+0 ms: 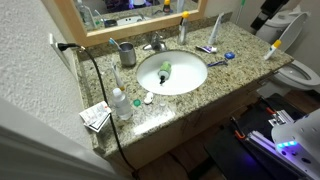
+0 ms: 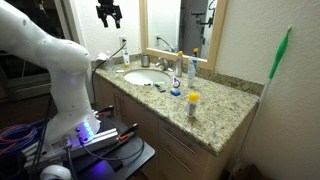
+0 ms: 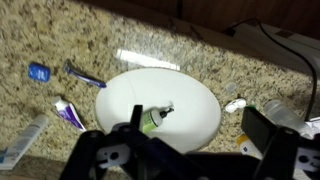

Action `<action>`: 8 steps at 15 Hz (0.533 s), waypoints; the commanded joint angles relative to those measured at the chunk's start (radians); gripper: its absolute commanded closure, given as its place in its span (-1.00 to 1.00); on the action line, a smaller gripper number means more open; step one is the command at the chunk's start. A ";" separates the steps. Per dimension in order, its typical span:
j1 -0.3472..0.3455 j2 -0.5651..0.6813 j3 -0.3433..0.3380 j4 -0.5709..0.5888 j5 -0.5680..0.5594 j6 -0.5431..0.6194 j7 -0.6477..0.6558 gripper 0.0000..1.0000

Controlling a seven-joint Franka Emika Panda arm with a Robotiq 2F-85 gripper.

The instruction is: Remove the pump bottle from the sink and place it on the right side of the countertop

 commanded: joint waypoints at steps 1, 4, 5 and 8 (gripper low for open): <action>-0.033 0.011 0.031 0.047 0.050 -0.159 0.145 -1.00; -0.065 0.105 0.100 0.297 0.143 -0.285 0.377 -1.00; -0.079 0.123 0.120 0.359 0.171 -0.308 0.449 -1.00; -0.077 0.079 0.133 0.348 0.180 -0.285 0.476 -1.00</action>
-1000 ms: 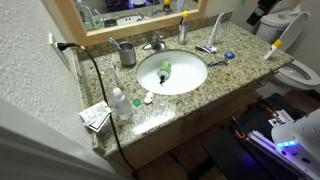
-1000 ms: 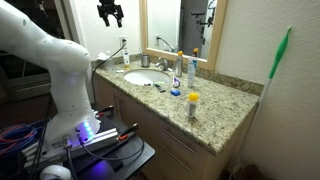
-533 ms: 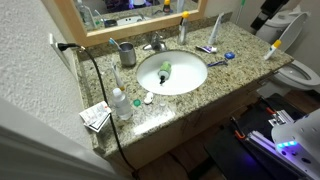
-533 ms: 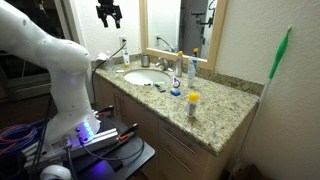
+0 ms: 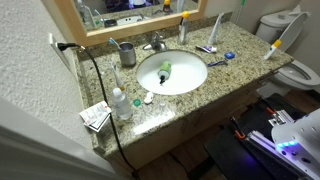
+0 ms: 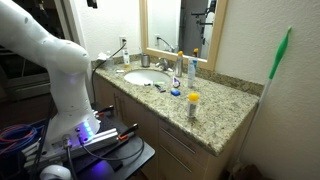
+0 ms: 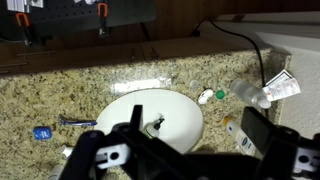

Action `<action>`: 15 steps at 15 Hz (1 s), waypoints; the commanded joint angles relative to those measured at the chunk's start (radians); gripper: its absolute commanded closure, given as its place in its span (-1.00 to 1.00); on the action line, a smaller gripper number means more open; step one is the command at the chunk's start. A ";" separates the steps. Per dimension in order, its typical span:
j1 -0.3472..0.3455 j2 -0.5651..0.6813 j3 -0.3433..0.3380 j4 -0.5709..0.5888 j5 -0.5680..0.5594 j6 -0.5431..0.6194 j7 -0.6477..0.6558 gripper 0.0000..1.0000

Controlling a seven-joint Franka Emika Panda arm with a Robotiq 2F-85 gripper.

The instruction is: Remove the pump bottle from the sink and place it on the right side of the countertop

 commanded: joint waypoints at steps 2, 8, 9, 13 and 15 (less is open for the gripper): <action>-0.032 0.020 0.025 0.052 0.013 -0.021 0.026 -1.00; -0.083 0.167 0.093 -0.146 -0.001 0.230 0.156 -1.00; -0.083 0.196 0.098 -0.188 -0.012 0.324 0.174 -1.00; -0.043 0.254 0.060 -0.229 -0.034 0.423 0.199 -1.00; -0.036 0.263 0.053 -0.219 -0.035 0.419 0.197 -1.00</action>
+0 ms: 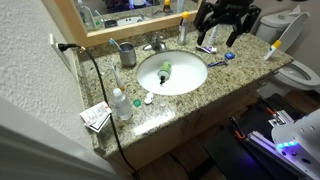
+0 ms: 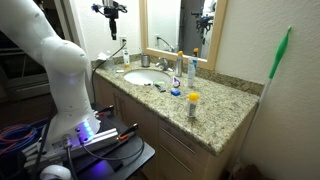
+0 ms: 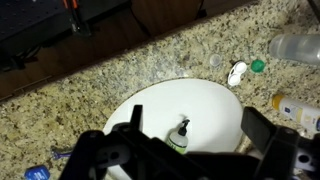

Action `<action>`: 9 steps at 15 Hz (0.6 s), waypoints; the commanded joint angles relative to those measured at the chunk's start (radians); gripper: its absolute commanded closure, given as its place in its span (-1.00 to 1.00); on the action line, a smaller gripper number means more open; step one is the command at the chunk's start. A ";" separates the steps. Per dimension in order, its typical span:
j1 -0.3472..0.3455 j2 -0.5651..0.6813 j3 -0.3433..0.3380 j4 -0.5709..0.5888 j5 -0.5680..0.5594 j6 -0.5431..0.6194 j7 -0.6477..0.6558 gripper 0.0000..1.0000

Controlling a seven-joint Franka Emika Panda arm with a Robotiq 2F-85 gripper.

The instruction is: Remove the pump bottle from the sink and place it on the right side of the countertop

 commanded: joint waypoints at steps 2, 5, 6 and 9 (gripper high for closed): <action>0.035 -0.013 -0.025 0.009 -0.014 -0.005 0.013 -1.00; -0.015 0.049 0.064 -0.034 -0.156 0.108 0.146 -1.00; -0.016 0.092 0.083 -0.050 -0.206 0.162 0.198 -1.00; -0.051 0.233 0.157 -0.090 -0.476 0.368 0.445 -1.00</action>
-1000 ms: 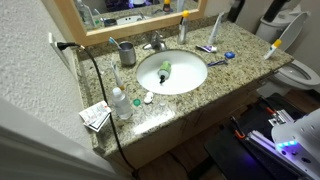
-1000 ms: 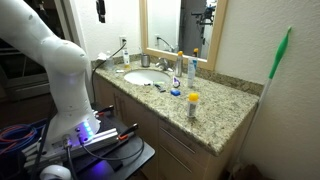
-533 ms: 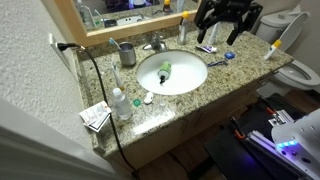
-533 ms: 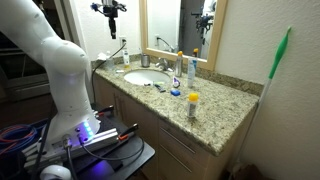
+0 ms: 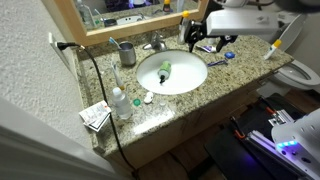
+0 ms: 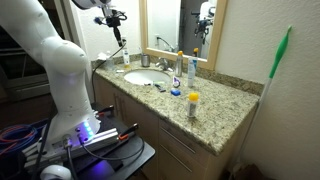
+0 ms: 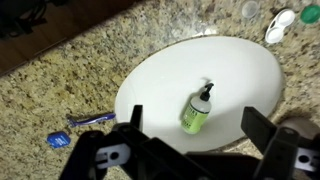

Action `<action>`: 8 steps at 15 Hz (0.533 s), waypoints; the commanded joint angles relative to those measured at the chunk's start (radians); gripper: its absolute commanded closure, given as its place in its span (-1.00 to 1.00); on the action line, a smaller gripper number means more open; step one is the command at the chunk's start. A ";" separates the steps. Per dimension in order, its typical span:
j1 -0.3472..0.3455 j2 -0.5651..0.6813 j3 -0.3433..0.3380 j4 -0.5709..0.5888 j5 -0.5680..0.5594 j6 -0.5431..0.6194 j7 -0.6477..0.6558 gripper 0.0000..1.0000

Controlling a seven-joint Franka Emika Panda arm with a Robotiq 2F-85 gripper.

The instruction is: Remove the pump bottle from the sink and place it on the right side of the countertop

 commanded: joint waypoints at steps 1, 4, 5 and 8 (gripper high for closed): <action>-0.104 0.190 0.116 -0.026 -0.276 0.208 0.260 -1.00; 0.000 0.193 0.021 -0.032 -0.310 0.174 0.304 -1.00; 0.015 0.206 0.003 -0.029 -0.308 0.174 0.302 -1.00; 0.034 0.179 -0.010 -0.028 -0.306 0.171 0.300 -1.00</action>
